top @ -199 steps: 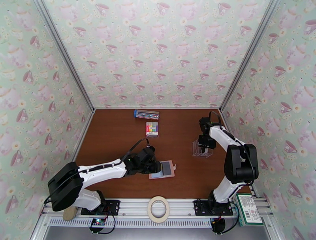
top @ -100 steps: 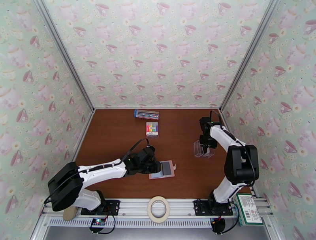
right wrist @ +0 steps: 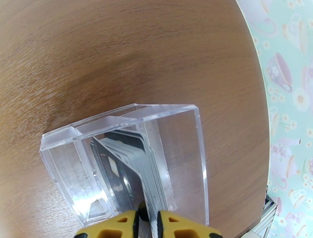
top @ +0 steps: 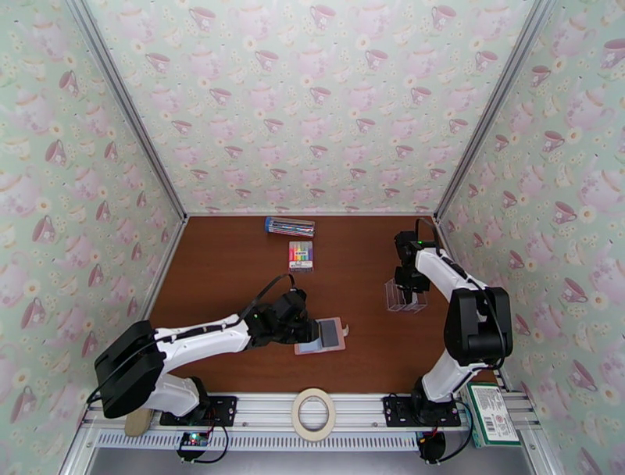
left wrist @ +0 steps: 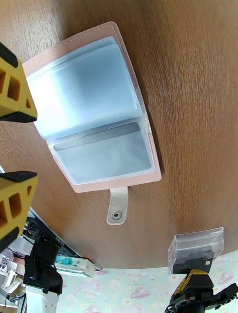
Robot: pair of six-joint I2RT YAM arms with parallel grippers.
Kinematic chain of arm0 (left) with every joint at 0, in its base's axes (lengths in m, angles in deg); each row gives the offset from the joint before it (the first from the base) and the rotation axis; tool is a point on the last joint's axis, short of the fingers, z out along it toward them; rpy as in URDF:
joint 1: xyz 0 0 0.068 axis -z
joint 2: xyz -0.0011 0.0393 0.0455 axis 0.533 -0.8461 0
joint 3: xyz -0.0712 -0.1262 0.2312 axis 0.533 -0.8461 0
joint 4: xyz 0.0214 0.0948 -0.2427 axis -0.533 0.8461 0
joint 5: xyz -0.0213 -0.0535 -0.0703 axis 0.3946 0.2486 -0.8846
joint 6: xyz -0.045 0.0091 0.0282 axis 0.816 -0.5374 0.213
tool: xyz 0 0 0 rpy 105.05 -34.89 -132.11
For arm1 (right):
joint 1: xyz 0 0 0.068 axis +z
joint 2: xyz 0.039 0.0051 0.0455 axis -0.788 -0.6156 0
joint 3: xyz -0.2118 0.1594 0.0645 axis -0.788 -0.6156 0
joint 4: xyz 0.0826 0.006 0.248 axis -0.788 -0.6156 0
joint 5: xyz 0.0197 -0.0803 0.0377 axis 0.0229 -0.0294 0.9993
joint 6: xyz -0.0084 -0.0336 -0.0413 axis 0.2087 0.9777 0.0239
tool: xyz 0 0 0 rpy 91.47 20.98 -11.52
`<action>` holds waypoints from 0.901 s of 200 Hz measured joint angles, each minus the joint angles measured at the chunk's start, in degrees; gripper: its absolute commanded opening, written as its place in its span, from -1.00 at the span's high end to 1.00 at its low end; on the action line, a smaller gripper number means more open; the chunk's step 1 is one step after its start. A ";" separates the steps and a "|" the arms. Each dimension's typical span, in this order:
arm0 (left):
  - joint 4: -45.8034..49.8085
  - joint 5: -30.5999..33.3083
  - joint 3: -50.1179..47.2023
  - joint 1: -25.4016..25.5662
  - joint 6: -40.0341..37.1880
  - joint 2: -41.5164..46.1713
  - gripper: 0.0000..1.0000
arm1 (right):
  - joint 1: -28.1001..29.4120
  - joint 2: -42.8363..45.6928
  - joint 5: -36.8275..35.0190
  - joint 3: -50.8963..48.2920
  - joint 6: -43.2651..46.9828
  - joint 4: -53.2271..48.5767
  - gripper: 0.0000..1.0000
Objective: Put the credit cards into the card holder
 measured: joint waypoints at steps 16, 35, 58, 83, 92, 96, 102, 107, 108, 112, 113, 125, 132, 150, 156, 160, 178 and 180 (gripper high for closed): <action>0.00 -0.02 0.00 0.00 0.00 0.00 0.18 | 0.00 0.57 0.02 0.00 0.02 -0.22 0.76; 0.00 0.00 0.00 0.00 -0.02 0.00 0.19 | 0.00 1.20 0.35 0.00 0.00 -0.37 0.86; -0.07 0.00 0.00 0.00 -0.02 -0.31 0.19 | 0.00 1.92 1.53 0.00 0.09 -0.35 0.98; 0.00 0.00 0.00 0.00 0.00 -0.66 0.19 | 0.00 2.54 2.29 0.00 -0.15 -0.39 1.00; -0.07 0.00 0.00 0.00 0.00 -0.66 0.19 | -0.04 2.64 2.75 0.00 -0.15 -0.39 1.00; -0.09 0.00 0.00 0.00 -0.02 -0.66 0.19 | -0.04 2.69 2.95 0.00 -0.17 -0.39 1.00; -0.02 0.00 0.00 0.00 0.00 -0.66 0.19 | -0.04 2.82 3.15 0.00 -0.17 -0.42 1.00; -0.02 0.00 0.00 0.00 0.00 -0.66 0.18 | -0.04 2.99 3.34 0.00 -0.20 -0.46 1.00; -0.02 0.00 0.00 0.00 0.00 -0.66 0.18 | -0.04 3.04 3.37 0.00 -0.17 -0.48 1.00; -0.04 0.00 0.00 0.00 0.00 -0.66 0.19 | -0.04 3.19 3.48 0.00 -0.20 -0.55 1.00; -0.04 0.00 0.00 0.00 0.00 -0.66 0.19 | -0.04 3.23 3.48 0.00 -0.20 -0.55 1.00; -0.02 0.00 0.00 0.00 0.00 -0.66 0.18 | -0.04 3.87 3.91 0.00 -0.17 -0.61 1.00; -0.02 0.00 0.00 0.00 0.00 -0.66 0.18 | -0.04 4.33 4.24 0.00 -0.20 -0.63 1.00; -0.02 0.02 0.00 0.00 0.00 -0.66 0.19 | -0.04 5.73 4.96 -0.04 -0.22 -0.63 1.00; -0.02 0.02 0.00 0.00 0.00 -0.66 0.19 | -0.04 6.34 5.18 -0.13 -0.24 -0.57 1.00; 0.00 0.04 0.00 0.00 0.00 -0.63 0.19 | -0.04 6.71 5.42 -0.22 -0.24 -0.59 1.00; 0.07 0.26 0.00 0.00 -0.02 -0.61 0.19 | -0.04 8.92 6.36 -1.14 -0.44 -0.55 1.00; 0.07 0.28 0.00 0.00 -0.02 -0.61 0.19 | -0.04 9.22 6.49 -1.25 -0.42 -0.57 1.00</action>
